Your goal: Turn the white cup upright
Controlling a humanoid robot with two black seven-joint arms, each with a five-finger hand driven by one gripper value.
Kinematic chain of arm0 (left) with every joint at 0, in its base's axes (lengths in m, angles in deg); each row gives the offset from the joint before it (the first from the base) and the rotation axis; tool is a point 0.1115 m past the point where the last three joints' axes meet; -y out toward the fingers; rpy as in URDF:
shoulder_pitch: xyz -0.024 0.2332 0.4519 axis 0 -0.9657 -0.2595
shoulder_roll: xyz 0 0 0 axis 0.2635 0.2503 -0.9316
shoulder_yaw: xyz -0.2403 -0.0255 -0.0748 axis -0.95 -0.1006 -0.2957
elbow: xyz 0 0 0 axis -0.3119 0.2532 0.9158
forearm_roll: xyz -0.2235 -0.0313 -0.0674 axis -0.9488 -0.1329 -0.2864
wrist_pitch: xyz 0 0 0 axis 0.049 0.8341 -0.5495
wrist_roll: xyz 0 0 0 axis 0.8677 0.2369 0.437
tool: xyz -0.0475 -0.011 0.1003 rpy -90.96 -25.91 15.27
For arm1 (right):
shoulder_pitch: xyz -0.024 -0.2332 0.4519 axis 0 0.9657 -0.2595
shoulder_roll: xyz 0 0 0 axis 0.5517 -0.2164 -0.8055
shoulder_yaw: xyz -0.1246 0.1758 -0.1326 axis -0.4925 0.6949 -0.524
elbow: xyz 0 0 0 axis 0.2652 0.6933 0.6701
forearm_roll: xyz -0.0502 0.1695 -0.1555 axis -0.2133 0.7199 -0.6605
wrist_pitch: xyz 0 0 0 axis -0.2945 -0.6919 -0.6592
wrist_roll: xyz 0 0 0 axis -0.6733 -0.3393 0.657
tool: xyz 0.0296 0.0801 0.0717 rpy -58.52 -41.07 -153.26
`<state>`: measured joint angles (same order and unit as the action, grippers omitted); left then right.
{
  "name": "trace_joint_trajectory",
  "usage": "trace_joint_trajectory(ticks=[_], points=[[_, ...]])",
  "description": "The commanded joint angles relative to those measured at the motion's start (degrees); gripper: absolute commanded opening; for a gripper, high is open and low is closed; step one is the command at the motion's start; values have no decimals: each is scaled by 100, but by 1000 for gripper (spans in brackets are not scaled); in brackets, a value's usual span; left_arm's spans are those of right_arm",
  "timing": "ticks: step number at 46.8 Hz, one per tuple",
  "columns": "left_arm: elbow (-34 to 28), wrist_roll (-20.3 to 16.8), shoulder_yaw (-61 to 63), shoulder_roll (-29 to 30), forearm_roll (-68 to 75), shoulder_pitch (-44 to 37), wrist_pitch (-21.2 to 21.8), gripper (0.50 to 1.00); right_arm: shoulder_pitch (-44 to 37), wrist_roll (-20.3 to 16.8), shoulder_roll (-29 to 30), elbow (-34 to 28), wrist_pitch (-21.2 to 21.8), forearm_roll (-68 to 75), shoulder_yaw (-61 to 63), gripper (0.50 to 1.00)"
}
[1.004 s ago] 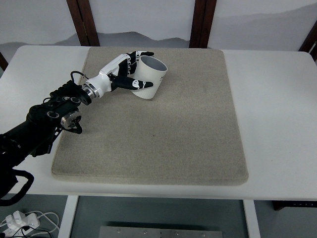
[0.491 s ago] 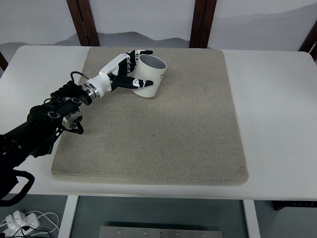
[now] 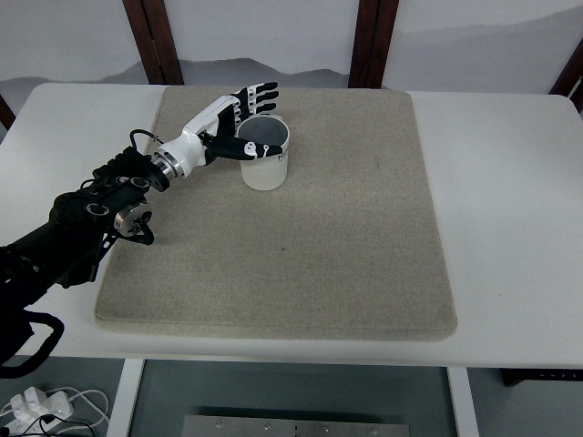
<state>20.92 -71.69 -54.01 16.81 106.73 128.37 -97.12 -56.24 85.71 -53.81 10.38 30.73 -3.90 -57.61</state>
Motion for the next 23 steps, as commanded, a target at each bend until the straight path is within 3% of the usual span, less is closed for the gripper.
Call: trace_joint_trajectory(ticks=[1, 23], points=[[9, 0, -9, -3, 0, 14, -11, 996, -2, 0, 0, 0, 0, 0, 0, 952], [194, 0, -184, 234, -61, 348, -134, 996, -2, 0, 0, 0, 0, 0, 0, 952]])
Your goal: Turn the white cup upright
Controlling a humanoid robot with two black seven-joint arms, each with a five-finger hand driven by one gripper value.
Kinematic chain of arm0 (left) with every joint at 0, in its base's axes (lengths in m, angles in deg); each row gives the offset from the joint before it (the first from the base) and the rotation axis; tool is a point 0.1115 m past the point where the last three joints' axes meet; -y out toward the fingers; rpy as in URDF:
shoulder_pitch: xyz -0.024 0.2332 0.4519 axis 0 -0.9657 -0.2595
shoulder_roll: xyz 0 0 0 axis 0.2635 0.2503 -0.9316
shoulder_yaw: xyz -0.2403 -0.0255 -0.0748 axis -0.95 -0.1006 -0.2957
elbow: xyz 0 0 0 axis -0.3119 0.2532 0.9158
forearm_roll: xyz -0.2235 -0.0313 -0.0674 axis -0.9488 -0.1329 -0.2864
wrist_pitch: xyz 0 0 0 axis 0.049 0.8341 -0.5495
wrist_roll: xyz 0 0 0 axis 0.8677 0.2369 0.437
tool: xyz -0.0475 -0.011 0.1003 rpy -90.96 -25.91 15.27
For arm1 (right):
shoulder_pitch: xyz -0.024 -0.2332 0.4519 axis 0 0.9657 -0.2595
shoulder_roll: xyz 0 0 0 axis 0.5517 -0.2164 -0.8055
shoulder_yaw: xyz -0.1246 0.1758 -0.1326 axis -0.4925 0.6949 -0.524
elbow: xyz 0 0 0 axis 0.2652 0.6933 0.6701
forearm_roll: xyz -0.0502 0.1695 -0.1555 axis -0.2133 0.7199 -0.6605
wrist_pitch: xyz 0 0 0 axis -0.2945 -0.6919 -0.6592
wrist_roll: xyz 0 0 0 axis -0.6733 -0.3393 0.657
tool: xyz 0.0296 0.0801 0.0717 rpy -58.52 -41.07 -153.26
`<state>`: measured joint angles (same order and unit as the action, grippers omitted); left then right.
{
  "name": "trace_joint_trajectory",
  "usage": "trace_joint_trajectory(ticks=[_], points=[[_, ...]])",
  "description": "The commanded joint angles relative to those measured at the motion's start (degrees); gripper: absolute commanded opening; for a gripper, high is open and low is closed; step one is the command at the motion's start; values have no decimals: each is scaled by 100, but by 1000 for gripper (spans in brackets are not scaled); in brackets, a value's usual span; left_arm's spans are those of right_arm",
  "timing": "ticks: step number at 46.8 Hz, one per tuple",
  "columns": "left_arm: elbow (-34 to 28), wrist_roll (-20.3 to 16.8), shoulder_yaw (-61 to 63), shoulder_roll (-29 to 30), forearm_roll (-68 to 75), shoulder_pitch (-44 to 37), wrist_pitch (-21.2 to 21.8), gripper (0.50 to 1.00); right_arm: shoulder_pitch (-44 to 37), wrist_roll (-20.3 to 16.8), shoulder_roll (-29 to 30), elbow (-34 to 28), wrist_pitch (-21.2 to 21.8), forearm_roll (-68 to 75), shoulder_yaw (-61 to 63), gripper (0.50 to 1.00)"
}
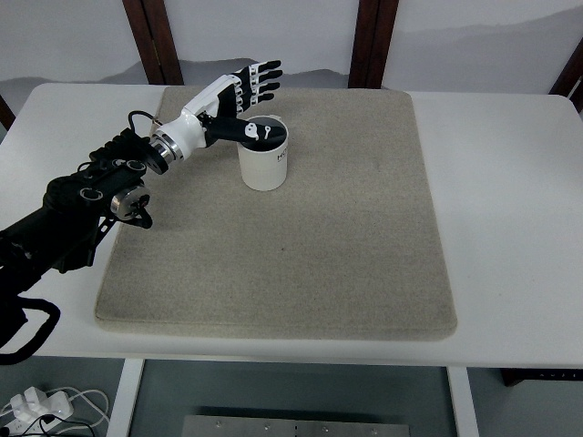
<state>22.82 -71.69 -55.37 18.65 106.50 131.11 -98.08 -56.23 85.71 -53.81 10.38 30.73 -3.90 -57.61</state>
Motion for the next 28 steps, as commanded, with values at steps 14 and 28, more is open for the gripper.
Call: trace_joint_trajectory(ticks=[14, 28], points=[[-31, 0, -57, 331, -811, 390, -56, 996, -2, 0, 0, 0, 0, 0, 0, 952], [-181, 0, -57, 639, -1716, 311, -56, 996, -3, 0, 0, 0, 0, 0, 0, 952]])
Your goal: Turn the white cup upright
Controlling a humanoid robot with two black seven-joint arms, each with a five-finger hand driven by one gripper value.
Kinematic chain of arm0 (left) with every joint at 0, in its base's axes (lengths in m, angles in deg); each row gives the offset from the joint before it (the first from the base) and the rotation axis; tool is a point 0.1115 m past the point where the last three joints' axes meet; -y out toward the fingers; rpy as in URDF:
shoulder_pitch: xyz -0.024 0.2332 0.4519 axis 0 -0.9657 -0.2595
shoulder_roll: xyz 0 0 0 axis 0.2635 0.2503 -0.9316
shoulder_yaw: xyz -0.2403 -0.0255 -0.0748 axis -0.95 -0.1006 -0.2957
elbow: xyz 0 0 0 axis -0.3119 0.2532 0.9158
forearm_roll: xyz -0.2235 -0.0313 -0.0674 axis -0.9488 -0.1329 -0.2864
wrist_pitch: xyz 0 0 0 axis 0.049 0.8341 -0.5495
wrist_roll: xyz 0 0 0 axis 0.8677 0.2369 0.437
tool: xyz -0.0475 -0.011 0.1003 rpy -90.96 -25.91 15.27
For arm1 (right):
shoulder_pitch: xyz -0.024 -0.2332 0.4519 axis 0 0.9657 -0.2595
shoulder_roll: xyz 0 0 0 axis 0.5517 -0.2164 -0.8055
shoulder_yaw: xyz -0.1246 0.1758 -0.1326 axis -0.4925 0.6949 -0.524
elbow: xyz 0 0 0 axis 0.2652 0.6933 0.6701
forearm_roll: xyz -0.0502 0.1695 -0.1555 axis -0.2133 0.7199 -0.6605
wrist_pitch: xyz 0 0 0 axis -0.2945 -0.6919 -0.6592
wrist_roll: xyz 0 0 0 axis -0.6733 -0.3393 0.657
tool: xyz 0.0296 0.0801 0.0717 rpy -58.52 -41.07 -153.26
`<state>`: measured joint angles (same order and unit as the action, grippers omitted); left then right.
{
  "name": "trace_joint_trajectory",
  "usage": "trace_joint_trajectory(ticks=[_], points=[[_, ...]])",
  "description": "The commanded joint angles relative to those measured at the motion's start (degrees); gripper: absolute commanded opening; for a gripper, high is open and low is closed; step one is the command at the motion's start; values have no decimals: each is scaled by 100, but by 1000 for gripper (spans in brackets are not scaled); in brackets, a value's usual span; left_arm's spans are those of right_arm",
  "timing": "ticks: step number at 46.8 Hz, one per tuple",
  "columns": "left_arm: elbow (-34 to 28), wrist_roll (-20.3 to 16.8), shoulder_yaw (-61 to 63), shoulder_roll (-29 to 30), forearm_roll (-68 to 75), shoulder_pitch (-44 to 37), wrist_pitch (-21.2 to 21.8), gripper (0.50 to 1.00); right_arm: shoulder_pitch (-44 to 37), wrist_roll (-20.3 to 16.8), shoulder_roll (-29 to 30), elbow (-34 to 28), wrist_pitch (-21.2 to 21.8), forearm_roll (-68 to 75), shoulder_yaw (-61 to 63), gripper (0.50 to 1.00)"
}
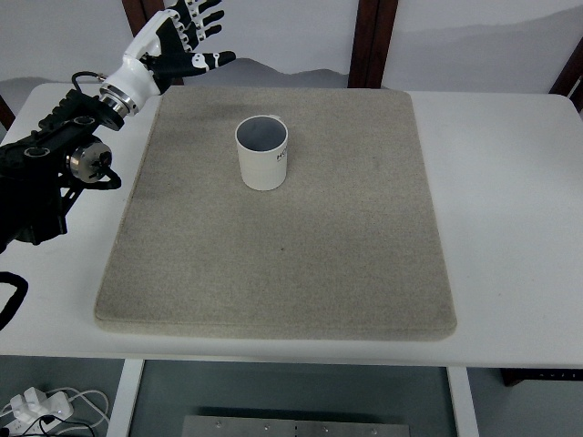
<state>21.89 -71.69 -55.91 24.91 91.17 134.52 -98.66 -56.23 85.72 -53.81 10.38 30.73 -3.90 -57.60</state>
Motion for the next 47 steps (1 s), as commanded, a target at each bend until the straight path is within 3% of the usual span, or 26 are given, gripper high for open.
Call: trace_joint_trajectory(ticks=[1, 7, 20, 35, 41, 47], points=[[-132, 0, -3, 14, -245, -39, 2, 996, -2, 0, 0, 0, 0, 0, 0, 952], [-527, 0, 23, -56, -518, -12, 73, 996, -2, 0, 0, 0, 0, 0, 0, 952], [-616, 0, 6, -188, -614, -21, 169, 996, -2, 0, 0, 0, 0, 0, 44, 952], [-695, 10, 6, -399, -2460, -21, 231, 996, -2, 0, 0, 0, 0, 9, 44, 952], [-703, 423, -73, -452, -2785, -56, 231, 999, 7, 0, 0, -9, 9, 9, 18, 952], [-721, 1169, -302, -461, -3435, -144, 248, 999, 7, 0, 0, -9, 0, 17, 44, 952]])
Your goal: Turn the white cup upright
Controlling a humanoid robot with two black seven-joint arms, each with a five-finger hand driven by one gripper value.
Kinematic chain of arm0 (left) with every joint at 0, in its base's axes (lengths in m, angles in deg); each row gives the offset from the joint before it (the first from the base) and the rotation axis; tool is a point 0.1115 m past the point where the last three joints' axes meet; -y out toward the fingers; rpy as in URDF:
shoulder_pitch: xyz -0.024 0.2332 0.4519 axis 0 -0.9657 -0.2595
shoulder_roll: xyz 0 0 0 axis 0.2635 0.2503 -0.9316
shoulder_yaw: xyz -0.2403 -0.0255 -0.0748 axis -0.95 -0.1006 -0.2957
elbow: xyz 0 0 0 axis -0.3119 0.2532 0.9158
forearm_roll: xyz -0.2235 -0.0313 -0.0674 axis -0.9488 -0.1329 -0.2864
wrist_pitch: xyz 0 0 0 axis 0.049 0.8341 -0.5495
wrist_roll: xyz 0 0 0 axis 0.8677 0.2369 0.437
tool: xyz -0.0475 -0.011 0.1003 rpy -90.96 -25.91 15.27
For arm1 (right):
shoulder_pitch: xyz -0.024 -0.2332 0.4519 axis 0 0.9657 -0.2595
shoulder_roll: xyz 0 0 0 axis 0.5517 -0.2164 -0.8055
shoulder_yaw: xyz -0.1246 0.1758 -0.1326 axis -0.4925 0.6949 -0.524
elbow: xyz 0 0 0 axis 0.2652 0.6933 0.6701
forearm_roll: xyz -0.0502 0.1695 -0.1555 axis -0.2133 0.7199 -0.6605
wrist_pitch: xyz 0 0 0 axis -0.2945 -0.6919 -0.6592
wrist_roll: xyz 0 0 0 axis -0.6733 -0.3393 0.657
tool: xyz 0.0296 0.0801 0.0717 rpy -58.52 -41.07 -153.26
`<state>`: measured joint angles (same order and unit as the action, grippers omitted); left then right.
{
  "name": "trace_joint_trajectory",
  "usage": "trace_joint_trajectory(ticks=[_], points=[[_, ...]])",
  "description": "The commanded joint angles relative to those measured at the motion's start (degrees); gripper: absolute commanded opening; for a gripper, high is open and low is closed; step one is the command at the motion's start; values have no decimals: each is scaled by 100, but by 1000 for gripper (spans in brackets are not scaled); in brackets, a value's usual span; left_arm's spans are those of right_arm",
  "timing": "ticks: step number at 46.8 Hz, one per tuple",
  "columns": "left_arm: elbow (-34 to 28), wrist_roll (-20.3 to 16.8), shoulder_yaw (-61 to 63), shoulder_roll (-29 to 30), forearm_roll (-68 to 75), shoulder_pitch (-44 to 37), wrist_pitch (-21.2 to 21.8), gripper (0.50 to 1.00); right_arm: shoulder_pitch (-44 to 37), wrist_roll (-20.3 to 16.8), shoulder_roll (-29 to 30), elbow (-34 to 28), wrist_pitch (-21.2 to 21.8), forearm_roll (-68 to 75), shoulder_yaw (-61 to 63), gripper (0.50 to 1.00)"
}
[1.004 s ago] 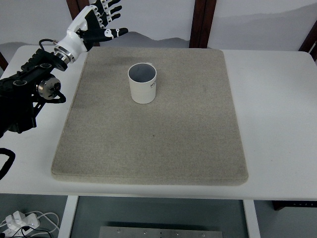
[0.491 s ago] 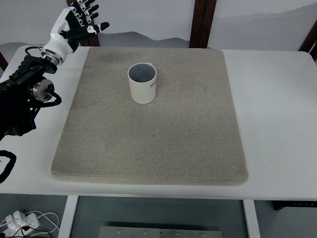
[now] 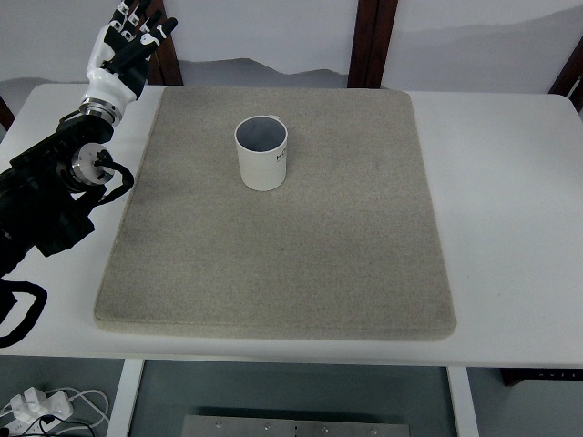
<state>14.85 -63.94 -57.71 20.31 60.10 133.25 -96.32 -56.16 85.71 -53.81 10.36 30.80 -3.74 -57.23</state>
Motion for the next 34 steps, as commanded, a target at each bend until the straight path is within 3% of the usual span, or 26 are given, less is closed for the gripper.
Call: trace_joint_trajectory(ticks=[1, 6, 14, 21, 34], points=[[-43, 509, -149, -2, -415, -17, 14, 999, -1, 1, 0, -7, 2, 1, 6, 952], [-131, 1011, -298, -81, -732, -26, 128, 999, -1, 1, 0, 2, 2, 1, 6, 952], [-149, 1468, -807, -81, -970, -61, 94, 999, 8, 1, 0, 2, -7, 1, -3, 952], [-140, 1696, -1467, -90, -1023, -184, 85, 999, 8, 1, 0, 2, -7, 10, -3, 952], [-114, 1706, -1590, -160, -1102, -202, 111, 999, 34, -8, 0, 2, -7, 10, 6, 952]])
